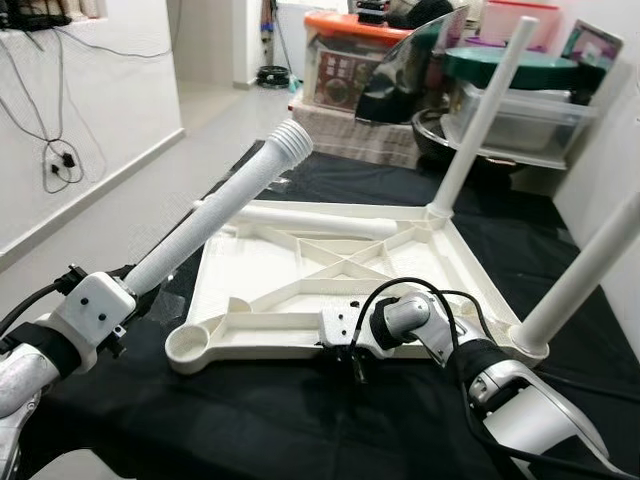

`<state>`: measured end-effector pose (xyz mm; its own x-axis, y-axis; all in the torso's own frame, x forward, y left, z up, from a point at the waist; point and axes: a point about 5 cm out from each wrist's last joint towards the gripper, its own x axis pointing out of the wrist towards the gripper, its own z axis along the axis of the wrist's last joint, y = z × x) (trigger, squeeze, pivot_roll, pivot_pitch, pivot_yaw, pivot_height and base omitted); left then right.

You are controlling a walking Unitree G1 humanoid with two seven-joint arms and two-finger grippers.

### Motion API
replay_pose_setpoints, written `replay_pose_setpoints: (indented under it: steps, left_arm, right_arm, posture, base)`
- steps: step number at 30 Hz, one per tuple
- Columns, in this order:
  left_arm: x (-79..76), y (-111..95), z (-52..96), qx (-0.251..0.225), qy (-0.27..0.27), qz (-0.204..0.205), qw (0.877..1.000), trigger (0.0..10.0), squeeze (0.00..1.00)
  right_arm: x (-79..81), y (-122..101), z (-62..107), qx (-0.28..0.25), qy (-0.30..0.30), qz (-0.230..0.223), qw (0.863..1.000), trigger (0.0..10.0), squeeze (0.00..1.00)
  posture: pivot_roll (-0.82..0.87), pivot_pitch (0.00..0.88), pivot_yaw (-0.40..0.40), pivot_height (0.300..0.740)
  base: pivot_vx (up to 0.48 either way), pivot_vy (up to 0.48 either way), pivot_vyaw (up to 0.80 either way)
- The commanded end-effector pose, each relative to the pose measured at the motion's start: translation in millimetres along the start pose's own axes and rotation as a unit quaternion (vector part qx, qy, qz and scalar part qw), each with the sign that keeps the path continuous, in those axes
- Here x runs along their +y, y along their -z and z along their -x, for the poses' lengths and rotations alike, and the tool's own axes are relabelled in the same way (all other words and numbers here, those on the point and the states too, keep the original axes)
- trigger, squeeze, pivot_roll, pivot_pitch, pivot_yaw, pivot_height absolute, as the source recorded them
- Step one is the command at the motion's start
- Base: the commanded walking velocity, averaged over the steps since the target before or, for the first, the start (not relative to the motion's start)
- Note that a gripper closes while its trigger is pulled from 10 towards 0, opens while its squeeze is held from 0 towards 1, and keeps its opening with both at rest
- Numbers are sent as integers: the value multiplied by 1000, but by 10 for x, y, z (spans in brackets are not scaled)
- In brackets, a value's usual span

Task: Building children table

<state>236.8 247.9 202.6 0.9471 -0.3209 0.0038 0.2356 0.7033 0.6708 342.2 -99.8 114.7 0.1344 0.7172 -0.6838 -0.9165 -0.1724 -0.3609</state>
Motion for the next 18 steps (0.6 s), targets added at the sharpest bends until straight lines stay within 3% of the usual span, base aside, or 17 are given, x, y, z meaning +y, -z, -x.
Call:
replay_pose_setpoints:
  steps: [1,7,12,18]
  left_arm:
    - [-22,-32,-22,-11,12,-2,1000,10000,0]
    - [-94,-43,-36,-15,38,12,999,10000,0]
    - [-169,-12,-33,-10,106,28,994,10000,0]
    - [-167,11,-30,-6,127,25,992,10000,0]
  right_arm:
    - [-74,-111,111,-17,12,75,997,0,0]
    - [67,-61,138,-20,-23,122,992,0,0]
    - [174,-90,127,-33,-51,176,982,0,0]
    - [189,-103,126,-34,-58,192,979,0,0]
  posture:
    - [84,0,-102,740]
    - [81,0,-101,740]
    - [73,0,-91,740]
    - [74,0,-88,740]
  base:
    - [0,0,0]
    - [0,0,0]
    - [0,0,0]
    - [0,0,0]
